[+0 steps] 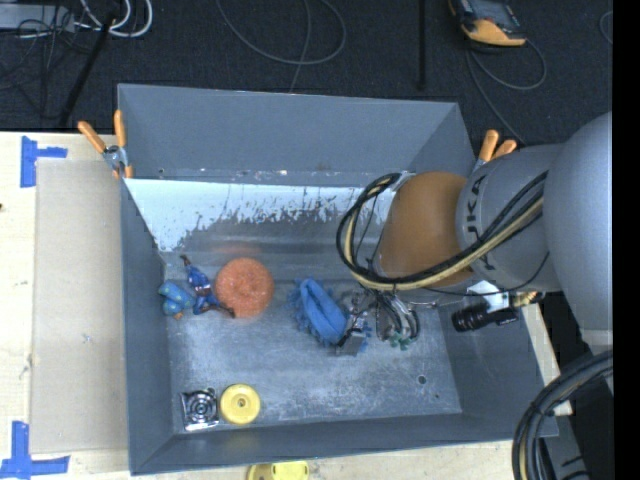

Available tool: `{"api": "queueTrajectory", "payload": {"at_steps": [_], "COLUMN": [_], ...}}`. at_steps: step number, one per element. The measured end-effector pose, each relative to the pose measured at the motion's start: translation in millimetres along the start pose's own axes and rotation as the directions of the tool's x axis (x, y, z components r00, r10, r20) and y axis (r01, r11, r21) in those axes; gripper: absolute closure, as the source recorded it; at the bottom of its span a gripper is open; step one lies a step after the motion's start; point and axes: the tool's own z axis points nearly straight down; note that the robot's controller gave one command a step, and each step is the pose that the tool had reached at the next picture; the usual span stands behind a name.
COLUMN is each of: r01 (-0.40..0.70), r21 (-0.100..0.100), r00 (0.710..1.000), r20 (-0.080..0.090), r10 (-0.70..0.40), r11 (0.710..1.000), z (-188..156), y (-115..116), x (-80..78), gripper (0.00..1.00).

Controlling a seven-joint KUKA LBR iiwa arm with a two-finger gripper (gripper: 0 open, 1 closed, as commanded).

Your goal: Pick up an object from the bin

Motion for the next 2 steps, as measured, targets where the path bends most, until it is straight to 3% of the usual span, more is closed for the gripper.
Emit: {"api": "queueTrajectory", "payload": {"at_steps": [1,2], "r01": [0.029,0.029], "r21": [0.000,0.000], "r00": [1.000,1.000], "r20": [-0.002,-0.002], "r10": [-0.029,-0.029], "r11": [1.000,1.000], "z": [-62.3,-62.3], "y": [10.1,10.1], "x": [-4.2,-4.2], "gripper": [1.00,1.00]}}
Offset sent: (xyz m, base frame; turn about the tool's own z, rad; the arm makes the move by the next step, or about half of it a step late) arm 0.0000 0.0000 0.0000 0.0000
